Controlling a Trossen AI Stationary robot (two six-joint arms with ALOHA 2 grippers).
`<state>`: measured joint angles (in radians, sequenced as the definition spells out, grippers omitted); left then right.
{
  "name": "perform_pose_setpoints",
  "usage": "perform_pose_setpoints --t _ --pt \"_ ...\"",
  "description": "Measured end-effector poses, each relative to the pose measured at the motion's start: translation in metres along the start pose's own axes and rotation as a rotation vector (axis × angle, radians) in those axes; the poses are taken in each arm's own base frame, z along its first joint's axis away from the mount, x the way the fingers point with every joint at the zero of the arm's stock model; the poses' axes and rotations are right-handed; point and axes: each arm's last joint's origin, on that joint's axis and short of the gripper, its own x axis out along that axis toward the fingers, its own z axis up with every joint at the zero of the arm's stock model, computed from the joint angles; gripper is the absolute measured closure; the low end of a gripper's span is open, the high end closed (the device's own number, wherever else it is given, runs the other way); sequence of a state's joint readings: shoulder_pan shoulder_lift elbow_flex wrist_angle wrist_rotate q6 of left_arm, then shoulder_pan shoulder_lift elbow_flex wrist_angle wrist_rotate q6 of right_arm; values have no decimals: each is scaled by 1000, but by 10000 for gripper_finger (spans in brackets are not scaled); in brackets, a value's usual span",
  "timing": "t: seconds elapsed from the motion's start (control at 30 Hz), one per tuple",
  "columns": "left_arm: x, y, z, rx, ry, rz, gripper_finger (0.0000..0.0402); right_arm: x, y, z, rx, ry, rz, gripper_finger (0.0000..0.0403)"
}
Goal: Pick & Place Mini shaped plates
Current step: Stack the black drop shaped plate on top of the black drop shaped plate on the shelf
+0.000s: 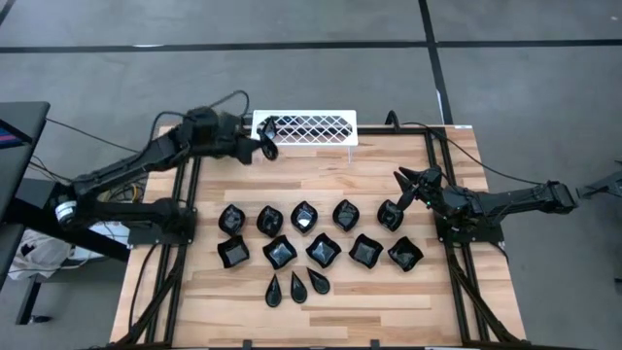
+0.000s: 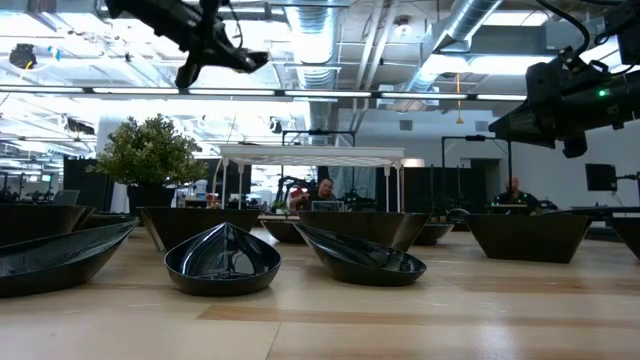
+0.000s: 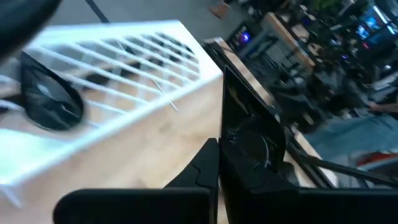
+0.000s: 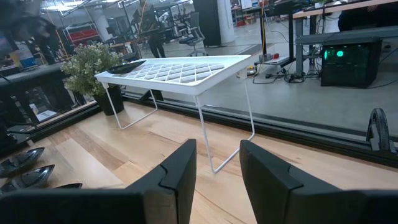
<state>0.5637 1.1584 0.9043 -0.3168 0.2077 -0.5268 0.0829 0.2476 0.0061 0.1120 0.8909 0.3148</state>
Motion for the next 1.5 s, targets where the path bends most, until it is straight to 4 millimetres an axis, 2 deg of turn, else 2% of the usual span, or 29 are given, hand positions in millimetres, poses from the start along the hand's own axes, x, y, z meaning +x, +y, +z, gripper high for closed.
perform_pose_setpoints --t 0.13,0.27,0.37,0.53,0.7,0.83,1.1,1.3,1.5 --pt "-9 20 17 -2 -33 9 398 0 0 0 1 0 0 284" --pt "-18 23 44 52 -84 14 398 0 0 0 0 0 0 284" --pt "-18 23 65 105 -76 46 398 0 0 0 0 0 0 284" --pt "-3 26 98 165 -2 97 398 0 0 0 0 0 0 284" --pt "23 40 120 189 134 156 398 0 0 0 0 0 0 284" --pt "43 57 125 177 258 199 398 0 0 0 0 0 0 284" --pt "71 96 119 138 436 247 398 0 0 0 0 0 0 284" --pt "86 105 112 147 492 244 398 0 0 0 0 0 0 284" --pt "86 106 112 164 496 240 398 0 0 0 0 0 0 284"
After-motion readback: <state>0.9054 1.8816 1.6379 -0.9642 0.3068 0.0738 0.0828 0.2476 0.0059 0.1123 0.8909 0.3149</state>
